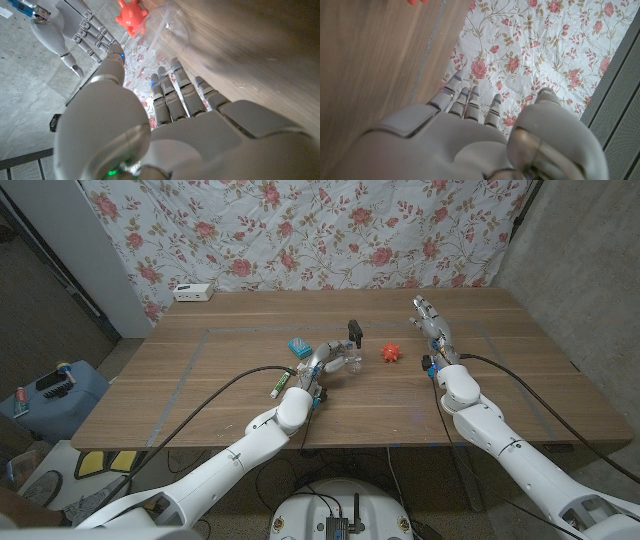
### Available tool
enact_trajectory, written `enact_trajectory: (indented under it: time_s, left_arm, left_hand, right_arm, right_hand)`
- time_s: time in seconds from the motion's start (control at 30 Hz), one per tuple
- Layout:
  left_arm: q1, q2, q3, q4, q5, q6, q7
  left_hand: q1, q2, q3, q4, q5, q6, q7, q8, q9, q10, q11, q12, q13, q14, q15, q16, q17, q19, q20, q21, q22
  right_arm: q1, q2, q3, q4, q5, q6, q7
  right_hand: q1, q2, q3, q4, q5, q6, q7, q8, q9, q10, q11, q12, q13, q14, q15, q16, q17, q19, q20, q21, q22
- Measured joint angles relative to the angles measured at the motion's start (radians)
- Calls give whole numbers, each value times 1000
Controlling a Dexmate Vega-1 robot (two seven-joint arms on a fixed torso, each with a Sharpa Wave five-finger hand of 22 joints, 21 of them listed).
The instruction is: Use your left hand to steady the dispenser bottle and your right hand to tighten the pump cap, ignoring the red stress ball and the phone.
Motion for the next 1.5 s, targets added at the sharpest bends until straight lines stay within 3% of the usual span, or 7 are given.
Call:
enact_trajectory:
  time_s: [0.37,0.67,1.03,1.13,1.43,1.5]
  left_arm:
    - [-2,-2,3,13,-3,-8,-2]
    - [-7,-3,7,19,-2,-9,-6]
    - [-18,0,15,28,5,-3,-17]
    - [-20,0,16,31,6,0,-19]
    - [-23,0,19,35,6,9,-23]
    - [-24,0,19,35,6,12,-23]
  left_hand:
    - [0,0,0,0,-1,0,0,0,-1,0,0,0,0,-8,6,0,0,0,0,0,0]
    - [-12,-2,0,1,-1,-2,-2,0,0,0,0,0,0,-10,4,0,0,-9,-2,0,0]
    - [-16,-5,-4,5,-2,-11,-11,-2,0,-11,-11,0,0,-21,4,0,0,-13,2,0,0]
    - [-22,-12,19,36,-2,-18,-18,-1,0,-11,-11,0,-1,-27,6,0,0,-20,9,0,0]
    - [-22,-12,15,40,-5,-43,-43,4,0,-44,0,0,0,-60,7,0,0,-21,18,0,0]
    - [-22,-12,22,55,-5,-50,-50,4,0,-53,5,0,0,-73,10,-4,0,-25,22,0,0]
  right_arm:
    - [2,29,0,53,37,49,29]
    - [2,48,2,79,65,65,47]
    - [8,69,3,117,93,88,69]
    - [9,74,4,125,97,95,73]
    - [13,85,4,147,103,111,76]
    - [15,87,4,152,103,115,76]
  right_hand:
    - [-37,11,-11,12,-7,-31,92,0,0,-8,1,-7,-5,0,0,-2,0,-4,-4,0,0]
    - [-54,28,-12,19,-7,-31,139,0,0,-8,1,-7,-5,-6,-5,-4,0,-9,-2,0,0]
    - [-59,33,-16,23,-11,-32,151,0,0,-11,-3,-7,-5,-6,-5,-4,-5,-11,0,0,0]
    - [-63,37,-16,23,-11,-32,151,0,0,-11,-3,-7,-5,-6,-5,-4,-5,-12,2,0,0]
    - [-67,32,-16,23,-11,-28,147,0,0,-11,-3,-7,-5,-6,-5,-4,-5,-12,2,0,0]
    - [-67,33,-16,23,-11,-29,147,0,0,-11,-3,-7,-4,-6,-5,-4,-5,-12,2,0,0]
